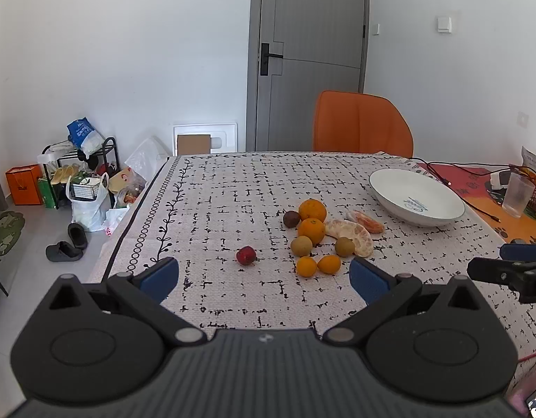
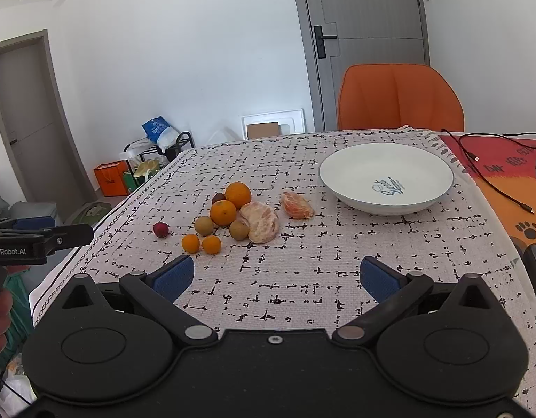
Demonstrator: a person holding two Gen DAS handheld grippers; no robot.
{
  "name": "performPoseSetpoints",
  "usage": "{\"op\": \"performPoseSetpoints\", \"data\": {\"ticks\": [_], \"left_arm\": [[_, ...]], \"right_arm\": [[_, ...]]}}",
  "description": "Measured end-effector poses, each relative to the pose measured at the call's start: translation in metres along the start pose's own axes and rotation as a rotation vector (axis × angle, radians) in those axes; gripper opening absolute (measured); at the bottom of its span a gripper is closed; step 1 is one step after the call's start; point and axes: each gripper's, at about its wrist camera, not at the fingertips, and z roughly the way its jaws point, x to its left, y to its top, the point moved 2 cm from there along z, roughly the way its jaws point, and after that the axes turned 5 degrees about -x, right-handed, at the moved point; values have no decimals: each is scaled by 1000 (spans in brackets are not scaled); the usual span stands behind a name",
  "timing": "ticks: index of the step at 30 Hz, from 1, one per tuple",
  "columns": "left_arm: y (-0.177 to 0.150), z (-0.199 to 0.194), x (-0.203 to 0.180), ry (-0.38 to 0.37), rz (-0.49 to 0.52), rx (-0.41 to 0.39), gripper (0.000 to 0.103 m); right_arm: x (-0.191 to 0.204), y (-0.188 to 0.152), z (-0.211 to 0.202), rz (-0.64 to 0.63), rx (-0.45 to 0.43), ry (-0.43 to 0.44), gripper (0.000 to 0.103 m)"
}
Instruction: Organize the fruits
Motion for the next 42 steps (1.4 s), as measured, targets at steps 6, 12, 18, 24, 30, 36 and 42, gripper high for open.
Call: {"op": "performPoseSetpoints", "data": {"ticks": [6, 12, 18, 24, 30, 36, 42], "left_arm": [[-1, 0, 0, 1, -2, 1, 103], [-1, 0, 0, 2, -2, -1, 103], [-2, -1, 1, -4, -3, -5, 103], [-1, 0, 3, -14, -13, -9, 103], [0, 4, 3, -13, -11, -18, 103], [-1, 13, 4, -22, -21, -25, 103], [-3, 25, 4, -33, -28, -16, 101]], "right_arm": [[0, 0, 1, -5, 3, 2, 103], [1, 2, -2, -6, -5, 8, 103], [1, 2, -2, -6, -7, 4, 103], [0, 3, -1, -2, -10, 9, 103], [-1, 5, 3, 1, -20, 44, 103], [-10, 5, 12, 24, -28, 54, 103], [-12, 5, 23, 15, -30, 80, 103]]}}
